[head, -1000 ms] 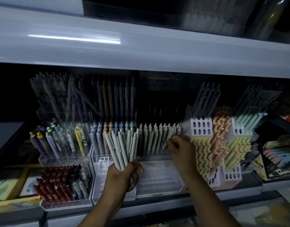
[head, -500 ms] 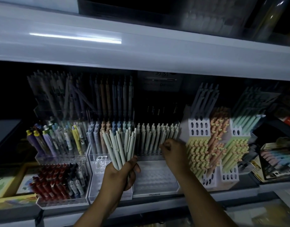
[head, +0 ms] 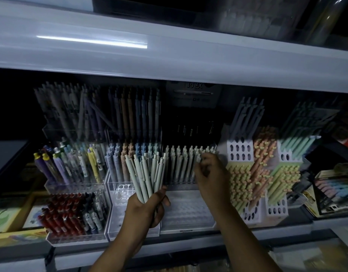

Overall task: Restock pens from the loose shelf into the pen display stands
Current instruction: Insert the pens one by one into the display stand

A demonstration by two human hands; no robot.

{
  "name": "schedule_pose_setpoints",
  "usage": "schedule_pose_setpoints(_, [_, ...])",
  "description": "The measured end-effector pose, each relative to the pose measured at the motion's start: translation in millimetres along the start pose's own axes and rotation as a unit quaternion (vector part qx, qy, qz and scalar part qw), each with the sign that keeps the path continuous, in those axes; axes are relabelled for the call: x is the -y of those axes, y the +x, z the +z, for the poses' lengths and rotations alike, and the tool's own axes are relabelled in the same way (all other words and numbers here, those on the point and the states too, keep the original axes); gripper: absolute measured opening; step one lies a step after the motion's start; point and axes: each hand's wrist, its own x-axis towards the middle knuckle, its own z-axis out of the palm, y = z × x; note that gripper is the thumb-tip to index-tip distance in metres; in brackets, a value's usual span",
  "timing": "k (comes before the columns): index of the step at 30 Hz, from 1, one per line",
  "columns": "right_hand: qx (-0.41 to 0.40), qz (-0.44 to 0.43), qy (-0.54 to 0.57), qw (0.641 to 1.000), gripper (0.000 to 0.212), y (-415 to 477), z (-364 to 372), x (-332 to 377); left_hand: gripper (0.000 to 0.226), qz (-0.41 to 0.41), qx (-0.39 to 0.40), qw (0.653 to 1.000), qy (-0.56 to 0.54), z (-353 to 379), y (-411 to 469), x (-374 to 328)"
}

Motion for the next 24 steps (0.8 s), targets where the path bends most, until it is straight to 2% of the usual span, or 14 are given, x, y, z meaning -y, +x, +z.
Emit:
schedule_pose_setpoints(4, [-0.001,-0.048,-0.044,0.998,0.013,19,1,8,0.036,0.004,0.000,1.000,0.002,2,-1,1])
schedule_pose_setpoints(15, [0.040,-0.003,-0.120,0.992,0.016,39,-2,21,0.038,0.011,0.006,1.000,0.012,2,-4,1])
schedule_pose_setpoints(24, [0.176,0.043,-0.195,0.964,0.028,62,-16,36,0.037,0.011,0.007,1.000,0.011,3,-4,0])
